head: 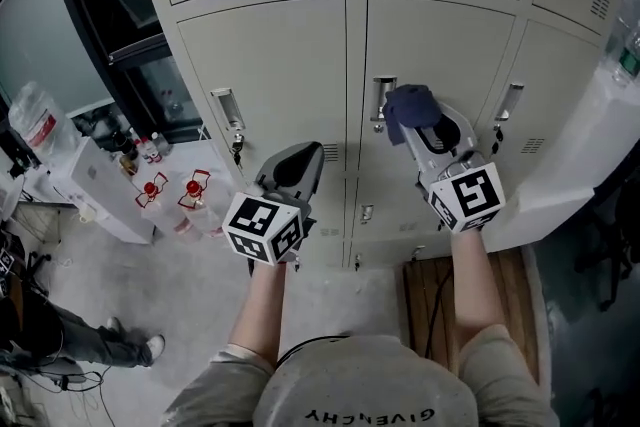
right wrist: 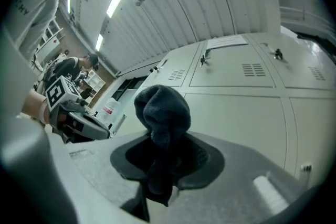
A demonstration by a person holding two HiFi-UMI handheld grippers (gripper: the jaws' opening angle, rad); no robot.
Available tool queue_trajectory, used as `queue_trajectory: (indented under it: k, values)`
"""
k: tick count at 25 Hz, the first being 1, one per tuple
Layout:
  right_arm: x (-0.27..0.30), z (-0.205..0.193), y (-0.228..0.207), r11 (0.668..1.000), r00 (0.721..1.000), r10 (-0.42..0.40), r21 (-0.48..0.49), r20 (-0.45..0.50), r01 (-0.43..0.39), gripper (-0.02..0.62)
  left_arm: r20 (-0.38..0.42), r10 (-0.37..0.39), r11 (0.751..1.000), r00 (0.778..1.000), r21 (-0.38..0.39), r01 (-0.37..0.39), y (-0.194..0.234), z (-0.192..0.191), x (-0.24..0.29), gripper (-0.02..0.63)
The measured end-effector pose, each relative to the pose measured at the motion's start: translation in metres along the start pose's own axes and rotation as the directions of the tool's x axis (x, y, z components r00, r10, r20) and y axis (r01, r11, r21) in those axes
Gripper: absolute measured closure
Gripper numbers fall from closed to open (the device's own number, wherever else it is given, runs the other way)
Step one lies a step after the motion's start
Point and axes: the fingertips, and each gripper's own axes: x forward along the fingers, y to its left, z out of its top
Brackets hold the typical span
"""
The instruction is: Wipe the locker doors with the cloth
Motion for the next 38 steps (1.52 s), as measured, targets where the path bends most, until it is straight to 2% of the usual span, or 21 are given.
queue_trajectory:
  k: [6,10,13,16,19,23,25,31,38]
  values:
    - [0.033,0.045,-0.033,0.984,0.999,0.015,-0.177,0.044,-0.007,0.486,0.019,0.018,1.000,1.000,0.013,-0.018,0.006,0.020,0.022,0.607]
    - [0.058,0.074,-0.044,0.954,0.999,0.037,-0.298,0.015,-0.031,0.486,0.016,0.033,0.999,0.999,0.011,-0.033,0.010,0.024,0.036,0.607]
    - [0.078,0.092,-0.047,0.912,0.997,0.077,-0.406,0.030,-0.058,0.486,0.025,0.050,0.999,0.998,0.005,-0.050,0.011,0.029,0.043,0.607]
    - [0.091,0.100,-0.050,0.890,0.997,0.072,-0.452,-0.004,-0.066,0.486,0.033,0.072,0.997,0.997,0.003,-0.072,0.013,0.037,0.047,0.607]
    - [0.102,0.108,-0.050,0.836,0.997,0.075,-0.545,-0.005,-0.066,0.486,0.034,0.097,0.995,0.995,0.010,-0.097,0.018,0.043,0.049,0.607]
    - [0.110,0.102,-0.053,0.730,0.999,0.020,-0.683,-0.025,-0.031,0.486,0.035,0.118,0.993,0.992,0.014,-0.119,0.022,0.048,0.049,0.607]
    - [0.109,0.097,-0.050,0.708,1.000,0.007,-0.706,-0.029,-0.025,0.489,0.030,0.123,0.992,0.992,0.009,-0.123,0.021,0.046,0.049,0.607]
    - [0.101,0.066,-0.036,0.730,0.997,0.045,-0.679,-0.061,-0.074,0.489,0.018,0.133,0.991,0.991,-0.018,-0.133,0.019,0.034,0.054,0.607]
    - [0.086,0.023,-0.025,0.849,0.995,0.057,-0.520,-0.086,-0.093,0.489,-0.003,0.141,0.989,0.990,-0.033,-0.141,0.014,0.022,0.054,0.607]
